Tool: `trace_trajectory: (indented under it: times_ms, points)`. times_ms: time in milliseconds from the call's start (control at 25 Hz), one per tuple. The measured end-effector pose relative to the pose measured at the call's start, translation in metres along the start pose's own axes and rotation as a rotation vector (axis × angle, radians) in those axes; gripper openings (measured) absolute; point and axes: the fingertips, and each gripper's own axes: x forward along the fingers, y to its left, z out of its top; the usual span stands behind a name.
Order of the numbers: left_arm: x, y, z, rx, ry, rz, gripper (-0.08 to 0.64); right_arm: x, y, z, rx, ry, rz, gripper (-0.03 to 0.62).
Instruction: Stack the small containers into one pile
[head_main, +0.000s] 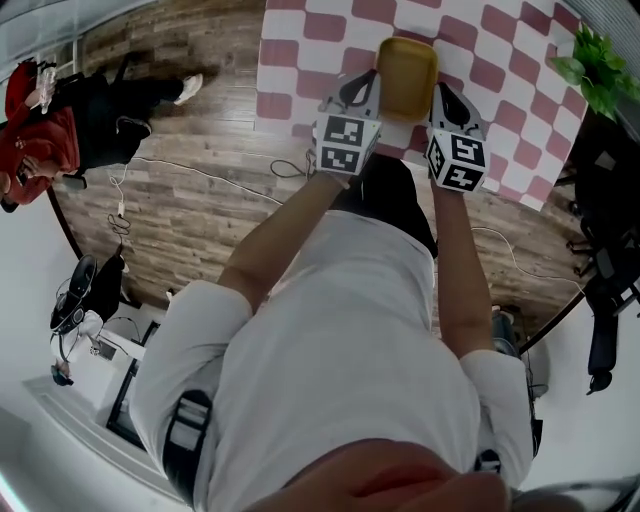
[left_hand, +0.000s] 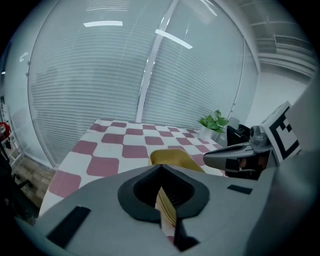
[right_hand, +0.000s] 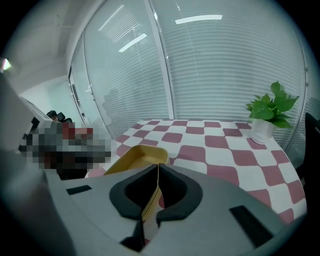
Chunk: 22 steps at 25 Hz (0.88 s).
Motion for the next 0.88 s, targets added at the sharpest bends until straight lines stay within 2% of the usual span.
trace_trajectory:
  times_ms: [120,320,480,600,880]
  points:
    - [0.013,0.0,-0.012,0.009,0.016,-0.018,0.034,0.01,0.003,-0.01,-0.019,0.011,0.005,0.034]
    - [0.023,0.003,-0.02,0.047,0.001,-0.046,0.034,0.019,0.003,-0.018,-0.102,-0.001,-0.003,0.034]
    - [0.014,0.007,-0.014,0.019,0.005,-0.046,0.032,0.012,0.004,-0.012,-0.096,-0.003,0.005,0.034]
    - [-0.01,0.001,0.009,0.036,-0.034,-0.046,0.034,-0.011,0.009,0.012,-0.097,-0.037,0.028,0.034]
    - [-0.079,-0.04,0.082,0.099,-0.163,-0.179,0.034,-0.077,0.035,0.087,-0.163,-0.155,0.122,0.034]
